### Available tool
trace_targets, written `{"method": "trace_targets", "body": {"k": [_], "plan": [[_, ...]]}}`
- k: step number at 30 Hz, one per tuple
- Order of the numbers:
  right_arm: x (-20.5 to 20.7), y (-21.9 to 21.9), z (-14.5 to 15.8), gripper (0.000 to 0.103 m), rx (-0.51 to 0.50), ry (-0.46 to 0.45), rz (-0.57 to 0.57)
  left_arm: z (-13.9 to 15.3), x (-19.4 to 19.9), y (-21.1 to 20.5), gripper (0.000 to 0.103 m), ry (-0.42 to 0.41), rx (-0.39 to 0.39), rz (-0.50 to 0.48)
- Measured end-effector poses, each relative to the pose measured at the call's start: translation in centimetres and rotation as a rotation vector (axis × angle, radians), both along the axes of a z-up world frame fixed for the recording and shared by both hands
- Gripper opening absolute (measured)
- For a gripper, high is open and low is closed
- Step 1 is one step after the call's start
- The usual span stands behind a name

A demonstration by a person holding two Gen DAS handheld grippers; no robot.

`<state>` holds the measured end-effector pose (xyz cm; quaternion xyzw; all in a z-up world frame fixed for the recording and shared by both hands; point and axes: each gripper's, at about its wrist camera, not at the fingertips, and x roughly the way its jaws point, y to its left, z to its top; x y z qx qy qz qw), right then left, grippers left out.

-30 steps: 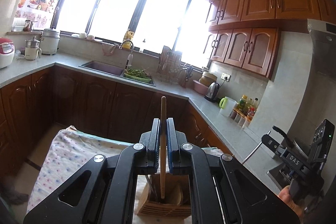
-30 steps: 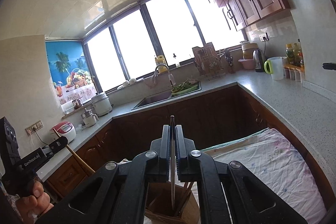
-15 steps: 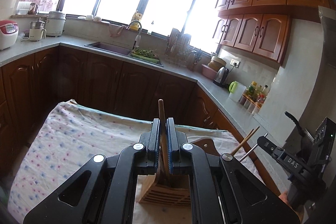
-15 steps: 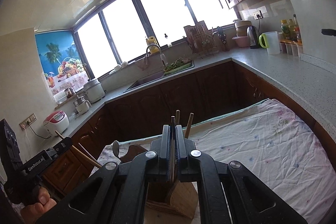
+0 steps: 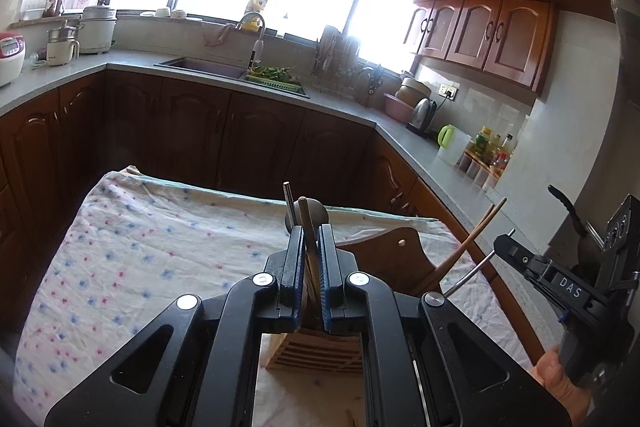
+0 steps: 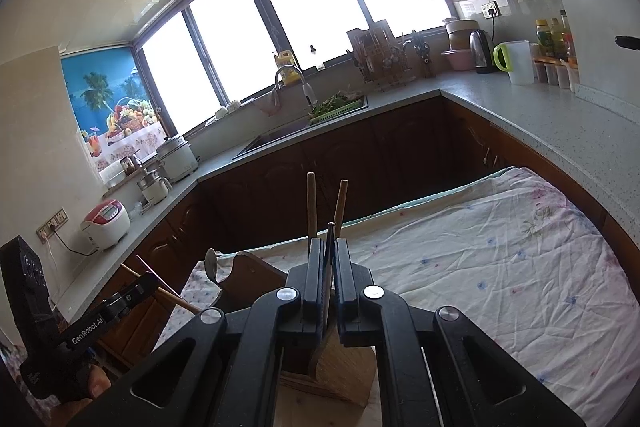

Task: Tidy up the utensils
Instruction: 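Lower both chopsticks into the wooden holder and open both tools, then withdraw both open tools from the holder back toward the cloth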

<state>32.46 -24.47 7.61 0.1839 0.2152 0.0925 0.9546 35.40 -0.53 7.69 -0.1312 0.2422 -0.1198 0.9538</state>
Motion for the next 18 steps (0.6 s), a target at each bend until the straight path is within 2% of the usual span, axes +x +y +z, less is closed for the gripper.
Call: {"method": "trace_targets", "body": {"k": [7, 11, 12, 13, 14, 15, 16, 17, 18], "plan": [[0.1, 0.0, -0.1, 0.005, 0.0, 0.005, 0.003, 0.0, 0.1, 0.1, 0.007, 0.005, 0.001, 0.005], [0.1, -0.4, -0.1, 0.014, 0.017, 0.005, 0.011, 0.2, 0.0, 0.3, 0.01, 0.015, -0.007, -0.002], [-0.1, -0.5, 0.0, 0.026, 0.02, 0.0, 0.011, 0.3, -0.2, 0.3, 0.018, 0.013, -0.007, 0.0], [-0.3, -0.6, 0.1, 0.048, 0.026, -0.009, 0.009, 0.4, -0.5, 0.5, 0.029, 0.006, -0.007, 0.008], [-0.6, -0.8, 0.2, 0.057, 0.033, -0.021, 0.008, 0.6, -0.8, 0.6, 0.042, -0.001, -0.005, 0.019], [-0.9, -0.9, 0.3, 0.064, 0.037, -0.03, 0.006, 0.8, -1.2, 0.7, 0.051, -0.005, -0.005, 0.031], [-1.2, -1.0, 0.5, 0.064, 0.038, -0.032, 0.003, 0.9, -1.6, 0.9, 0.065, -0.013, -0.007, 0.046], [-1.4, -1.2, 0.7, 0.065, 0.043, -0.035, 0.002, 1.1, -2.0, 1.2, 0.067, -0.026, -0.009, 0.06], [-1.7, -1.3, 0.8, 0.073, 0.048, -0.036, 0.002, 1.2, -2.5, 1.4, 0.07, -0.034, -0.01, 0.066]]}}
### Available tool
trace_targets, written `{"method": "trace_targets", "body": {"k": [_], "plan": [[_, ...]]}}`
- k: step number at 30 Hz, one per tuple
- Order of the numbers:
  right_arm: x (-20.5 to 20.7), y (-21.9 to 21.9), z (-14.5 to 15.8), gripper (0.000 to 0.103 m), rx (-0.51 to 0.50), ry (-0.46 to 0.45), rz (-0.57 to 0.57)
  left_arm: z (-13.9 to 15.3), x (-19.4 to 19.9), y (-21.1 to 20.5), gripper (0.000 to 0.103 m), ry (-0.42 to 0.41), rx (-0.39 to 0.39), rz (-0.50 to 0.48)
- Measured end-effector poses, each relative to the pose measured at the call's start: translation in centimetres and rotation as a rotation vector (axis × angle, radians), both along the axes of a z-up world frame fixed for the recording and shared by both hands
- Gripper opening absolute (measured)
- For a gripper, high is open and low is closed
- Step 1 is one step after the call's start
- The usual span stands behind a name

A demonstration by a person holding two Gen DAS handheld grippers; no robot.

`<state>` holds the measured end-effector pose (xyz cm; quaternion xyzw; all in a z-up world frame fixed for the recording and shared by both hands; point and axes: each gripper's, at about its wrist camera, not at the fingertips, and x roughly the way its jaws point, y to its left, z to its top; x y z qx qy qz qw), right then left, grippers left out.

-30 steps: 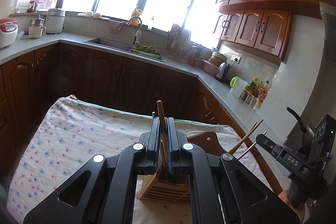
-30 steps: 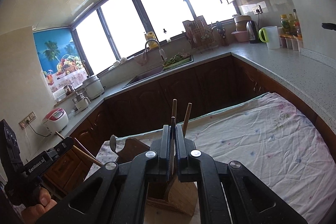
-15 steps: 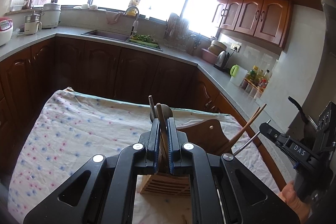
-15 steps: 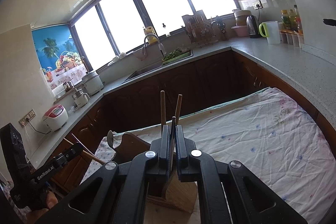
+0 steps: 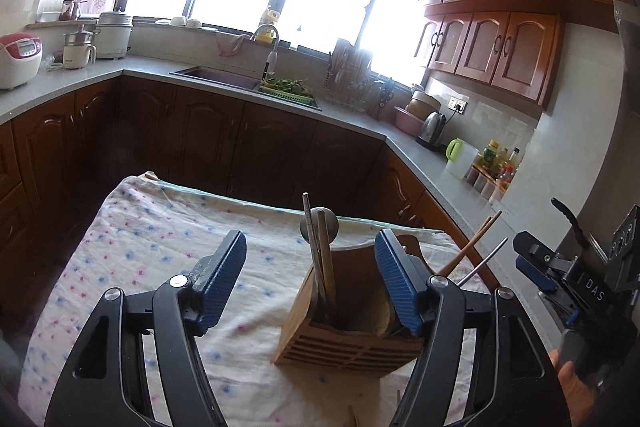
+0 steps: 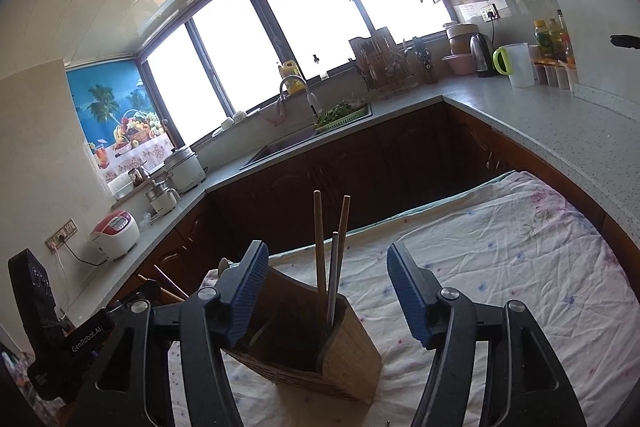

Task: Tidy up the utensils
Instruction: 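Withdraw both open tools from the holder back toward the cloth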

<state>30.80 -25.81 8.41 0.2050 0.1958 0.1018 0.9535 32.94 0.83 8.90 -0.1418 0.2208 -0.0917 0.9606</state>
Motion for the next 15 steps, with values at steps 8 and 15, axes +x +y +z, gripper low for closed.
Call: {"method": "trace_targets", "body": {"k": [8, 15], "plan": [[-3.9, -0.3, 0.9, 0.098, -0.009, -0.037, 0.014, 0.2, -3.6, 1.5, 0.082, 0.014, 0.004, 0.003], [-8.4, -1.0, -0.1, 0.099, -0.025, -0.015, 0.015, -0.2, -8.3, 1.5, 0.09, 0.025, 0.059, -0.009]]}}
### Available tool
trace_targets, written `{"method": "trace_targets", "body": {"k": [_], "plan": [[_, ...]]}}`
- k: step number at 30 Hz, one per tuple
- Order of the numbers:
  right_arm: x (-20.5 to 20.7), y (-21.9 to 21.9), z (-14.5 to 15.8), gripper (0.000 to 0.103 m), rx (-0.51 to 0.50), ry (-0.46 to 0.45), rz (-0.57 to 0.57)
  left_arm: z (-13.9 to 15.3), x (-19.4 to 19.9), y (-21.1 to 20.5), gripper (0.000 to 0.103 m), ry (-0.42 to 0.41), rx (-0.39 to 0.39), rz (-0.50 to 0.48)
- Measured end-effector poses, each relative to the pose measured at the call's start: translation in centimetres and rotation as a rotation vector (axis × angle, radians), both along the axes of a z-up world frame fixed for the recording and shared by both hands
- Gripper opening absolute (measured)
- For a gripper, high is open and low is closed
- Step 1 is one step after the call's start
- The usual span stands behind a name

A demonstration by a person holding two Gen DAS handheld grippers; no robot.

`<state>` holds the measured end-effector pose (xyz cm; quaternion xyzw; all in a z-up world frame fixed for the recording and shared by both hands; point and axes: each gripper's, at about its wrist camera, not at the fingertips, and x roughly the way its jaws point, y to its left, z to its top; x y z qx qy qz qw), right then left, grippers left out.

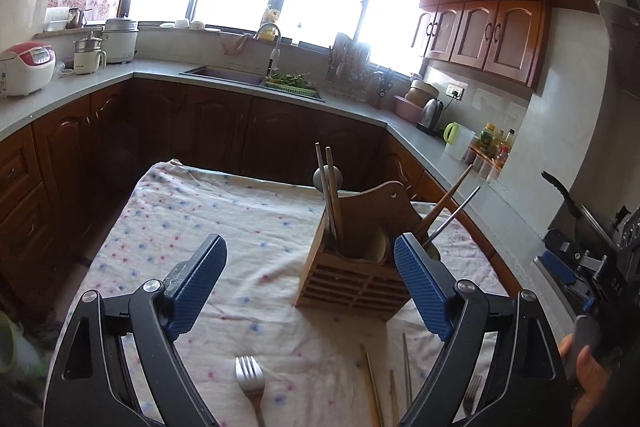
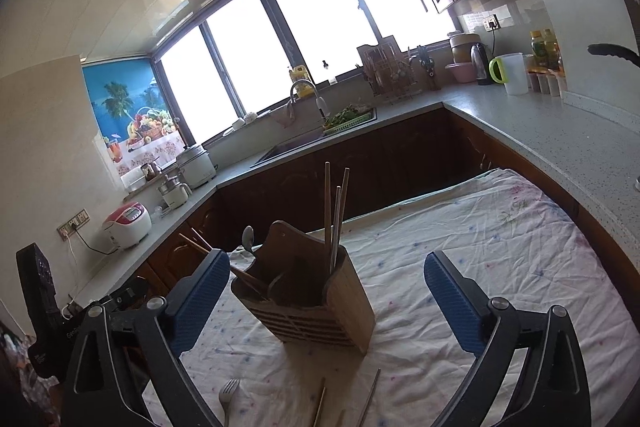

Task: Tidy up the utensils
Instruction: 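Withdraw both open tools from the holder back toward the cloth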

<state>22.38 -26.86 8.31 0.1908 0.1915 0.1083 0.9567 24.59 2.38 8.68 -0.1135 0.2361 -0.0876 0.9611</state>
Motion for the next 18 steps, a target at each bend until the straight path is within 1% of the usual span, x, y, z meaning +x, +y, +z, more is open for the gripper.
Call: {"method": "trace_targets", "body": {"k": [4, 8, 13, 18], "plan": [[-2.5, -1.0, -1.3, 0.1, 0.005, 0.034, -0.023, -0.8, -2.2, 0.0, 0.09, 0.028, 0.002, -0.011], [-4.4, -1.8, -2.9, 0.1, 0.015, 0.075, -0.042, -2.3, -3.7, -0.3, 0.091, 0.068, 0.008, -0.018], [-6.2, -2.2, -4.9, 0.1, 0.012, 0.121, -0.054, -4.8, -4.8, -1.1, 0.09, 0.134, 0.019, -0.038], [-7.2, -2.1, -7.0, 0.1, 0.004, 0.166, -0.055, -7.2, -5.2, -2.0, 0.09, 0.201, 0.024, -0.053]]}}
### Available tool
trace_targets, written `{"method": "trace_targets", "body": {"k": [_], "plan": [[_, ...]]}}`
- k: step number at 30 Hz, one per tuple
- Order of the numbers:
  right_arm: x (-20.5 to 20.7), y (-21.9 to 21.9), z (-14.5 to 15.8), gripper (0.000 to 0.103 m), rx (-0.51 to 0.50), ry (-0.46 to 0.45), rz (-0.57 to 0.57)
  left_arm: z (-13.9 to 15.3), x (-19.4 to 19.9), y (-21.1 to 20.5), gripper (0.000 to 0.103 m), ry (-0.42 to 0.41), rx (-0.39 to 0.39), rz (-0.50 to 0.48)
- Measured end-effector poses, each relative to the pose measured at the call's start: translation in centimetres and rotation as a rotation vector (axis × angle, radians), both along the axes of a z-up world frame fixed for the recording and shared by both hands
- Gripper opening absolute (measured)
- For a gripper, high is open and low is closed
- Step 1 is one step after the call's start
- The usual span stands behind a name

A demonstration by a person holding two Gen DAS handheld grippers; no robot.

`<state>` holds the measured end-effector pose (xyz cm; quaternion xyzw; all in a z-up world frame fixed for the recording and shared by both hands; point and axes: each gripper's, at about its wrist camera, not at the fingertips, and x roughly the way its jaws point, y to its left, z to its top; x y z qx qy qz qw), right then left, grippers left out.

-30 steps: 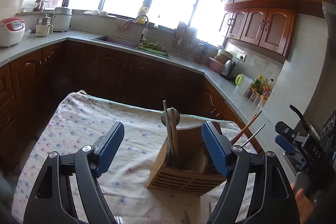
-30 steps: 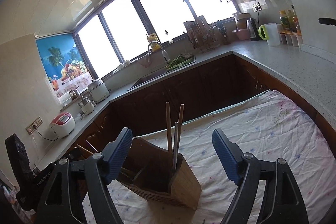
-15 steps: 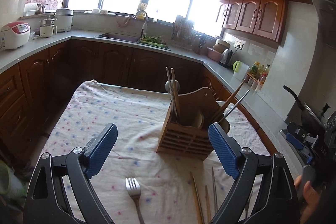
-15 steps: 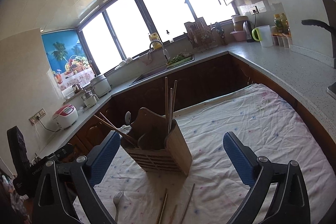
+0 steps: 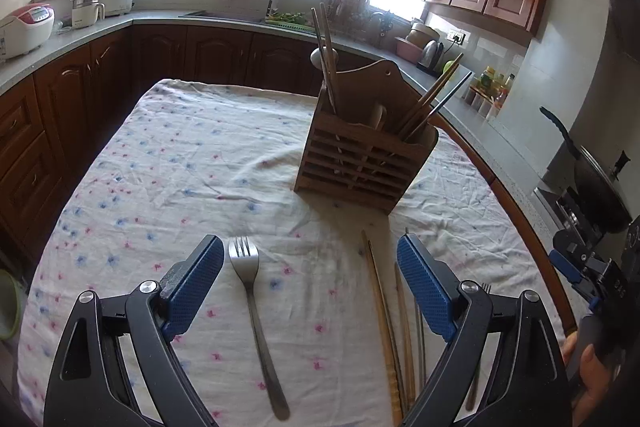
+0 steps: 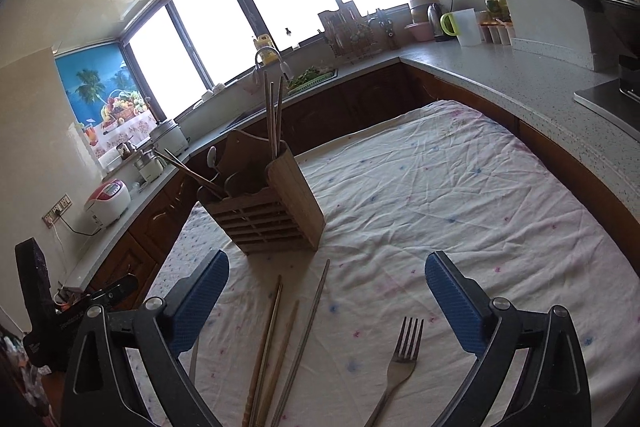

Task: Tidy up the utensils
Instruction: 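Withdraw both open tools from the holder back toward the cloth, then grasp a wooden chopstick with the left tool while the right tool grasps a steel chopstick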

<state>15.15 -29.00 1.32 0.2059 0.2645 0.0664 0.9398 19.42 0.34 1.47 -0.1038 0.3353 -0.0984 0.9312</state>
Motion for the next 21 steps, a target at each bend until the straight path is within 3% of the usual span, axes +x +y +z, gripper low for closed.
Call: {"method": "trace_targets", "body": {"k": [8, 21], "plan": [[0.0, 0.4, -1.7, 0.1, 0.004, 0.056, 0.013, -1.7, 0.4, -1.1, 0.09, 0.062, 0.041, -0.012], [1.2, 0.3, -1.9, 0.1, 0.018, 0.07, 0.014, -6.2, 3.2, -7.5, 0.09, 0.197, 0.252, -0.149]]}}
